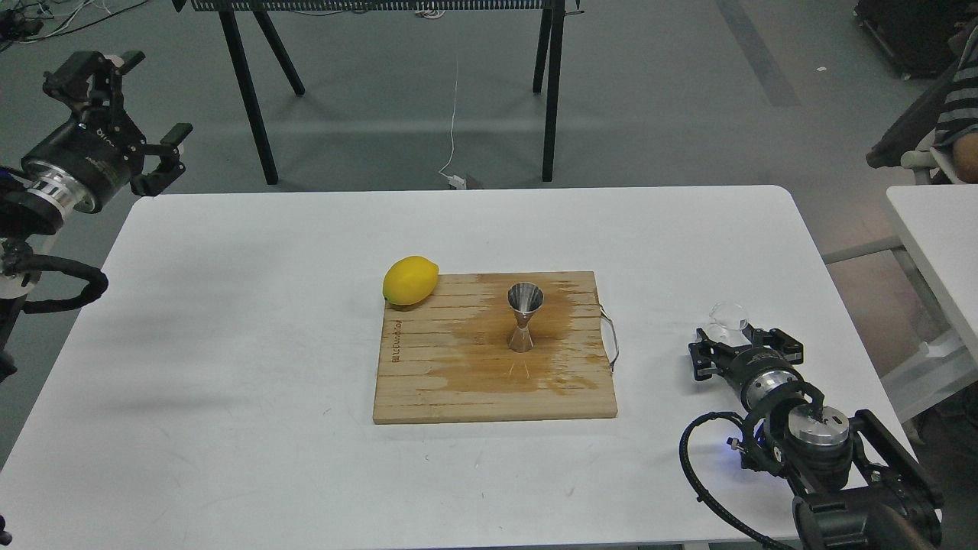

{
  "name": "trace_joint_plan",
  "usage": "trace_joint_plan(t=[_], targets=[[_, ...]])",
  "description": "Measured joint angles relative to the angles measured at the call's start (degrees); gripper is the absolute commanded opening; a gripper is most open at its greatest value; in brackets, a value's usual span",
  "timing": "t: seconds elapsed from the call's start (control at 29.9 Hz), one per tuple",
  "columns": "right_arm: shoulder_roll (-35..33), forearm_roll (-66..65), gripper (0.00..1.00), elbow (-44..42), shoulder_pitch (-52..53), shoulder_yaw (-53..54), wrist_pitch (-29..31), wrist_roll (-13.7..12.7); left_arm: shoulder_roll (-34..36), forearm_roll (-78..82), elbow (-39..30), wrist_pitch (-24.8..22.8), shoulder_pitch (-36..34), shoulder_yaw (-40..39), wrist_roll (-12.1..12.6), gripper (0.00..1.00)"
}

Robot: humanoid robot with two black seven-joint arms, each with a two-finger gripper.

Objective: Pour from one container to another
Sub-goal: 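Lower the right gripper toward the clear glass measuring cup, then grasp the glass measuring cup with the right gripper and lift it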

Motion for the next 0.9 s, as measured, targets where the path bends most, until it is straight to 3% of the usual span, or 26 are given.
trace_joint_plan(t=[0.07, 0.13, 0.27, 0.6, 0.73, 0.9], targets=[[-0.06, -0.01, 0.52, -0.16, 0.09, -0.01, 0.04, -0.02, 0.01, 0.00, 0.00, 0.00, 0.00, 0.00, 0.00, 0.99], [-0.16, -0.06, 0.30, -0.20, 0.11, -0.14, 0.07, -0.02, 0.02, 0.00, 0.00, 0.00, 0.00, 0.00, 0.00, 0.99], [-0.28, -0.14, 0.19, 0.25, 0.11, -1.91, 0.99, 0.38, 0.03, 0.00, 0.00, 0.00, -0.03, 0.00, 0.00, 0.99], [-0.01, -0.12, 0.16, 2.06, 0.01, -2.87, 3.74, 1.81, 0.83, 0.00, 0.00, 0.00, -0.08, -0.04, 0.01, 0.99], [-0.26, -0.12, 0.16, 9.55, -1.09, -2.98, 2.54, 1.90, 1.26, 0.00, -0.01, 0.00, -0.08, -0.04, 0.01, 0.99], [-1.79, -1.67, 0.16, 20.90, -2.48, -4.60, -4.90, 1.84, 1.33, 0.01, -0.01, 0.00, 0.03, 0.06, 0.01, 0.99]])
